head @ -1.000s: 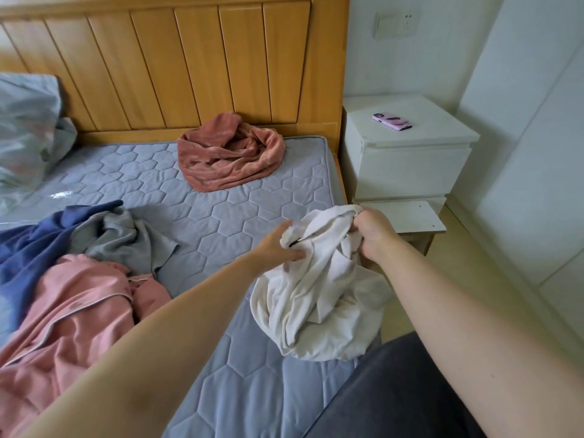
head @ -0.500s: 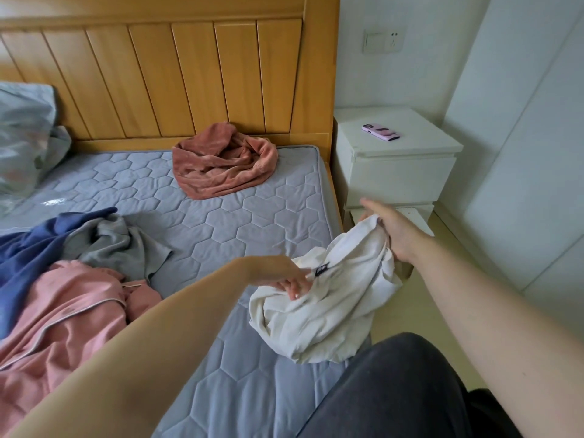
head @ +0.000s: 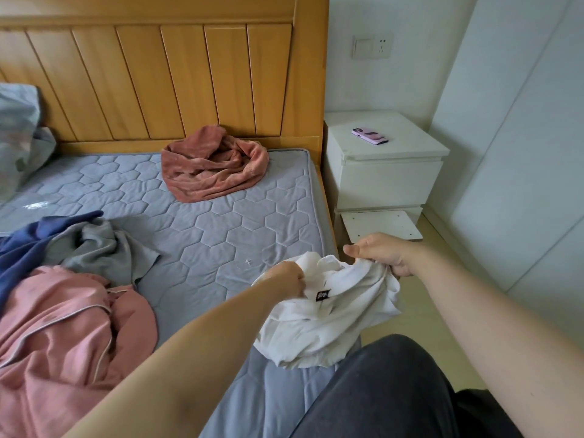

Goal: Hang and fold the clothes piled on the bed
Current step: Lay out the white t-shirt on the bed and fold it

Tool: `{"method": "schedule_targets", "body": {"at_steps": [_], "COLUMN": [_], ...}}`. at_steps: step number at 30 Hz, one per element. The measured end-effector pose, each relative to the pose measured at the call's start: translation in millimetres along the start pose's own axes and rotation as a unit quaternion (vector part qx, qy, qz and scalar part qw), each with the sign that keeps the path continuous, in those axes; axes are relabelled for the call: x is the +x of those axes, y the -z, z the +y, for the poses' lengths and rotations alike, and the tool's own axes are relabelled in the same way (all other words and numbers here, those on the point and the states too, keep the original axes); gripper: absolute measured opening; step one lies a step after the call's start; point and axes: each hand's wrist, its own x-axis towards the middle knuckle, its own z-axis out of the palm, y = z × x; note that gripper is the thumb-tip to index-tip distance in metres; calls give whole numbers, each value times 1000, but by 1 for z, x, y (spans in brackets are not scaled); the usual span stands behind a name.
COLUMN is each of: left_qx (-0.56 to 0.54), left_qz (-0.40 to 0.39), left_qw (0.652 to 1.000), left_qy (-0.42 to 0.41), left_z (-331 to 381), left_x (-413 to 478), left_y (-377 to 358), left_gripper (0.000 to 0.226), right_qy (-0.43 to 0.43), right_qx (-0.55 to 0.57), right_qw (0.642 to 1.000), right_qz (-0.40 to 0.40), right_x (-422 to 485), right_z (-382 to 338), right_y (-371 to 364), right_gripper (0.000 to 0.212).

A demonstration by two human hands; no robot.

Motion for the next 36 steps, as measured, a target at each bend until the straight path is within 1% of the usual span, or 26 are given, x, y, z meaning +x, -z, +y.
{"method": "schedule_targets", "body": {"at_steps": [1, 3, 5, 6, 7, 9, 11, 12, 14, 15, 16, 17, 20, 22, 23, 24, 25, 26, 28, 29, 30, 31, 32, 33, 34, 36], "left_qx": [-27, -109, -168, -166, -153, -140, -211, -294, -487, -552, -585, -594, -542, -522, -524, -530, -525, -507, -459, -408, -324, -211, -92, -1, 44, 34], "left_qz": [37, 109, 161, 180, 195, 221, 248, 258, 257, 253, 255, 260, 301, 310, 305, 291, 270, 235, 124, 66, 21, -5, -8, 7, 21, 31], "left_qw": [999, 984, 964, 960, 959, 955, 934, 907, 816, 774, 748, 739, 764, 776, 778, 782, 797, 823, 879, 910, 946, 977, 996, 1000, 999, 999], "left_qy": [26, 84, 129, 138, 138, 139, 148, 158, 177, 181, 182, 183, 179, 174, 166, 151, 130, 100, 35, 16, 2, 1, 6, 5, 5, -4], "left_z": [-4, -14, -28, -33, -38, -46, -48, -47, -40, -36, -35, -34, -43, -49, -50, -51, -53, -56, -63, -68, -71, -73, -74, -72, -72, -73], "left_x": [1, 1, 0, 0, -1, -2, 1, 2, 4, 4, 3, 3, 1, -3, -7, -8, -10, -13, -18, -19, -19, -18, -16, -16, -14, -16], "left_y": [1, 8, 21, 28, 37, 55, 76, 87, 105, 111, 116, 119, 128, 130, 130, 130, 130, 131, 134, 136, 137, 135, 132, 129, 126, 121], "left_gripper": [11, 21, 20, 19, 21, 28, 30, 28, 20, 15, 13, 13, 16, 19, 21, 21, 20, 22, 18, 13, 10, 10, 8, 6, 9, 23], "right_qy": [3, -27, -77, -97, -118, -137, -112, -94, -67, -59, -57, -61, -61, -33, -19, -4, 11, 25, 48, 47, 39, 23, 6, -17, -40, -74], "right_qx": [-49, -210, -374, -418, -428, -357, -195, -88, 114, 167, 175, 153, 57, 35, 34, 37, 47, 65, 143, 187, 218, 230, 227, 210, 190, 122], "right_qw": [999, 976, 923, 899, 885, 882, 906, 919, 925, 921, 920, 922, 914, 900, 894, 889, 882, 874, 866, 871, 884, 904, 928, 950, 966, 987], "right_qz": [22, 42, 49, 83, 142, 274, 360, 374, 357, 348, 345, 351, 396, 433, 446, 457, 469, 480, 477, 451, 412, 359, 294, 230, 172, 69], "right_x": [1, 4, 11, 16, 20, 27, 35, 40, 53, 58, 62, 64, 62, 60, 59, 59, 58, 56, 52, 49, 46, 44, 40, 37, 33, 22], "right_z": [2, 7, 19, 24, 27, 27, 17, 9, -13, -25, -36, -46, -64, -65, -63, -61, -60, -60, -60, -60, -59, -58, -56, -52, -48, -41], "right_y": [2, 8, 15, 18, 20, 24, 23, 21, 13, 9, 5, 3, 4, 9, 12, 14, 16, 18, 22, 23, 24, 25, 24, 24, 23, 24], "right_gripper": [38, 32, 24, 17, 19, 24, 21, 20, 28, 31, 31, 28, 20, 18, 23, 29, 32, 31, 17, 9, 8, 12, 15, 18, 21, 23]}}
